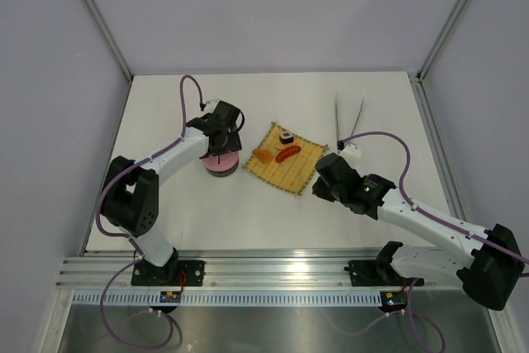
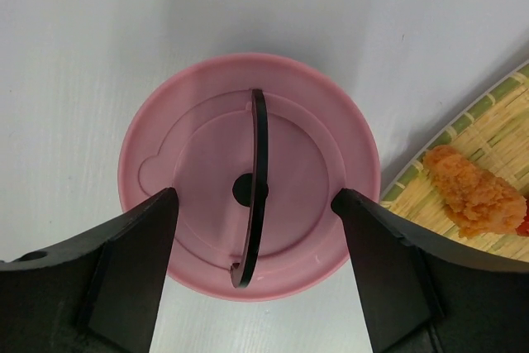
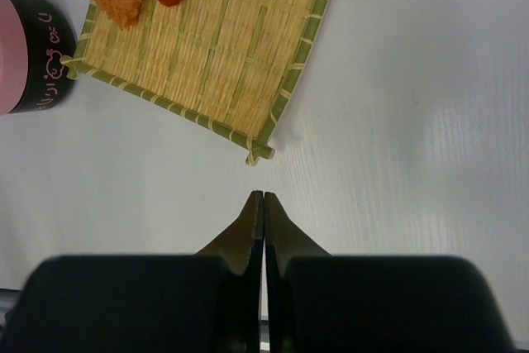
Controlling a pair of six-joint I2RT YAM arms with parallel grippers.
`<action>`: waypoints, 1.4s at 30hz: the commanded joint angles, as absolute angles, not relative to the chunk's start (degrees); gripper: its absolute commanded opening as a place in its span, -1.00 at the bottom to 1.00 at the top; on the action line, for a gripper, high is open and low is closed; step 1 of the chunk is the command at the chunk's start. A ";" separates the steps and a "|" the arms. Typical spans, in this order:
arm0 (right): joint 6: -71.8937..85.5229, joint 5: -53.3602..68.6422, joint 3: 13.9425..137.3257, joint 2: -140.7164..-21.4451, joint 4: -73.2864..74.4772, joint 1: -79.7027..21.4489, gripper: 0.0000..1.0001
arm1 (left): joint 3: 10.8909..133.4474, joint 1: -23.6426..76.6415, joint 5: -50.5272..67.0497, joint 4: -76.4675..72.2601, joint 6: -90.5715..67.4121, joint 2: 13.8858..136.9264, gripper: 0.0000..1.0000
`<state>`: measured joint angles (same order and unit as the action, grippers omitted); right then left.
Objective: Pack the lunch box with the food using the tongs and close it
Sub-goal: Close the box lid on the packing box.
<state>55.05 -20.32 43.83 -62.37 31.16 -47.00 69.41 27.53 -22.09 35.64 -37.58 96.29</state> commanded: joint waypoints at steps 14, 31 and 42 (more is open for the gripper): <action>54.93 -21.45 45.18 -60.64 30.15 -46.58 -0.99 | 70.13 27.60 -24.17 37.61 -36.83 87.81 0.58; 54.93 -21.18 45.79 -60.91 30.50 -46.58 -0.99 | 70.84 28.04 -22.85 38.58 -34.10 88.94 0.25; 55.11 -20.92 45.62 -60.47 30.85 -46.58 -0.99 | 70.58 28.12 -21.62 38.41 -34.10 89.82 -0.15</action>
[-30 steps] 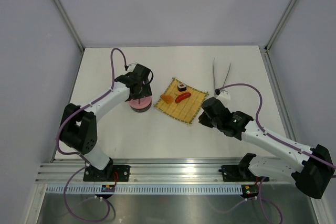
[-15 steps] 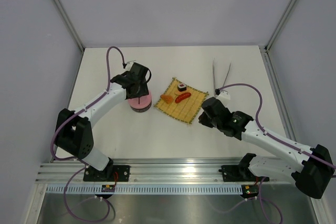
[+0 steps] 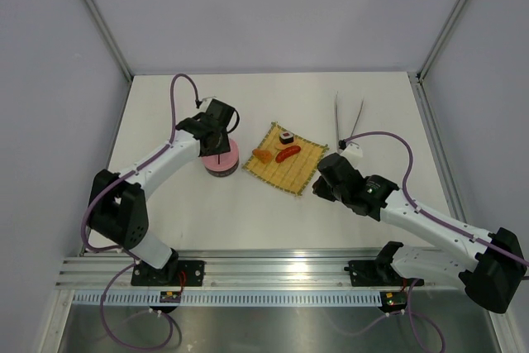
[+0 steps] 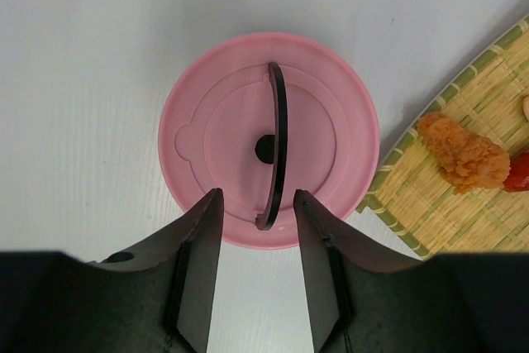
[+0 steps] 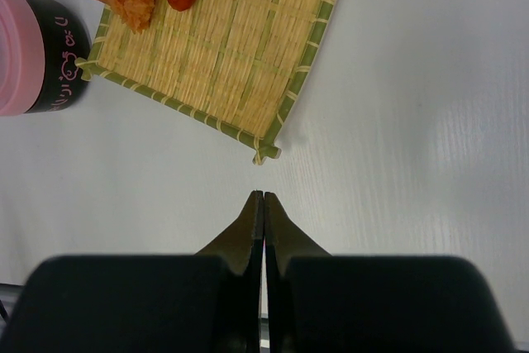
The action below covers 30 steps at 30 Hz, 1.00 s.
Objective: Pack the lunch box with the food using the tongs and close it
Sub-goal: Close the box lid on the packing box.
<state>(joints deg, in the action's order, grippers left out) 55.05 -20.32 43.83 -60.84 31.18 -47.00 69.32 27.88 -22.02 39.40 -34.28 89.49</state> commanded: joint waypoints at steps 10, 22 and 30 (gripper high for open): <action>55.55 -20.74 45.26 -59.68 30.85 -46.58 -0.99 | 69.96 28.12 -21.53 38.32 -34.10 88.59 -0.80; 55.46 -20.74 45.44 -59.41 31.03 -46.58 -1.00 | 70.66 28.21 -22.06 38.58 -33.31 85.52 -1.00; 55.63 -20.57 45.53 -59.94 30.41 -46.58 -1.00 | 69.62 28.21 -20.22 37.71 -33.83 85.34 -1.00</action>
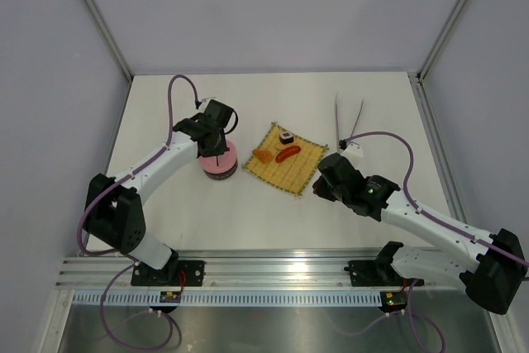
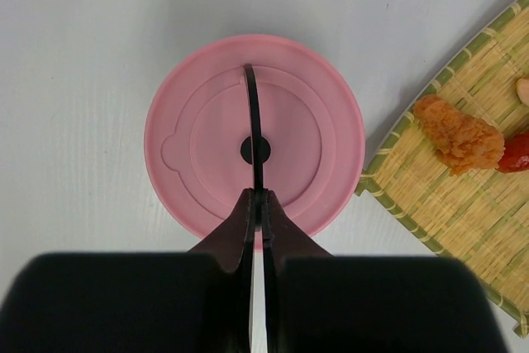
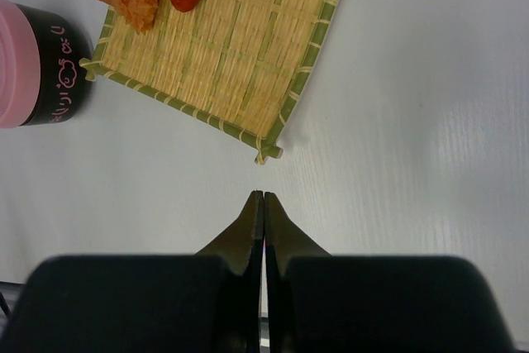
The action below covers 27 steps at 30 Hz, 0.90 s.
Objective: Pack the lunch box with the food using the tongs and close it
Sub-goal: Close the box lid on the packing box.
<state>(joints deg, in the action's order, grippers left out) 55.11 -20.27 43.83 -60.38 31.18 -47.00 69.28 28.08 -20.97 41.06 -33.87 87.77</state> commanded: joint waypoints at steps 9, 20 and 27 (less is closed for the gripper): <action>55.28 -20.57 45.70 -60.29 30.50 -46.58 -1.00 | 67.76 28.21 -19.42 36.56 -34.01 86.83 -1.00; 55.20 -20.48 45.62 -60.64 30.41 -46.58 -1.00 | 70.66 28.21 -21.53 38.58 -31.99 87.71 -0.07; 55.20 -20.65 45.62 -60.56 30.59 -46.58 -1.00 | 70.58 28.13 -21.45 38.50 -32.43 88.15 0.54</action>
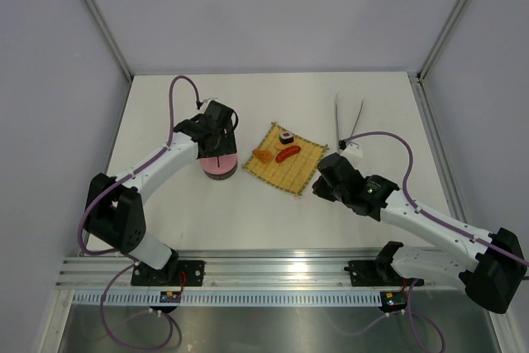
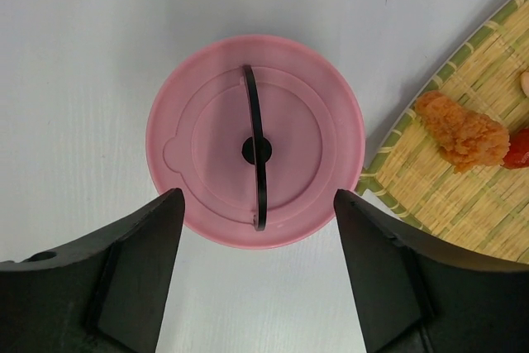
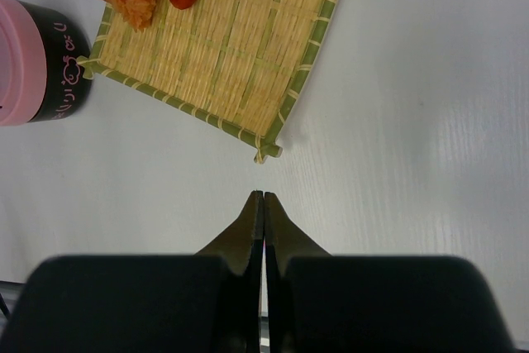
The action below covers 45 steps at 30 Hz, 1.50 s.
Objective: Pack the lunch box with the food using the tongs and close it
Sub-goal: Close the box lid on the packing box.
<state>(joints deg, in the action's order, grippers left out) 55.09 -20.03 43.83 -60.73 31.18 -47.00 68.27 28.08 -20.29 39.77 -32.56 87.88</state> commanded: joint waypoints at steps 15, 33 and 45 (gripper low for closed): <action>55.19 -20.57 45.88 -60.73 30.76 -46.58 -1.00 | 67.41 27.60 -13.91 35.51 -33.84 93.16 0.46; 55.02 -20.83 45.26 -60.12 30.59 -46.58 -1.00 | 74.36 27.60 -20.56 40.87 -32.78 91.58 0.50; 55.02 -20.83 45.44 -60.12 30.94 -46.58 -1.00 | 65.39 23.91 -13.54 36.39 -37.53 95.80 0.44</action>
<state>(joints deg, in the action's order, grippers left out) 55.07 -20.01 43.83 -60.82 31.18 -47.00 68.27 25.67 -17.74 37.85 -35.79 93.93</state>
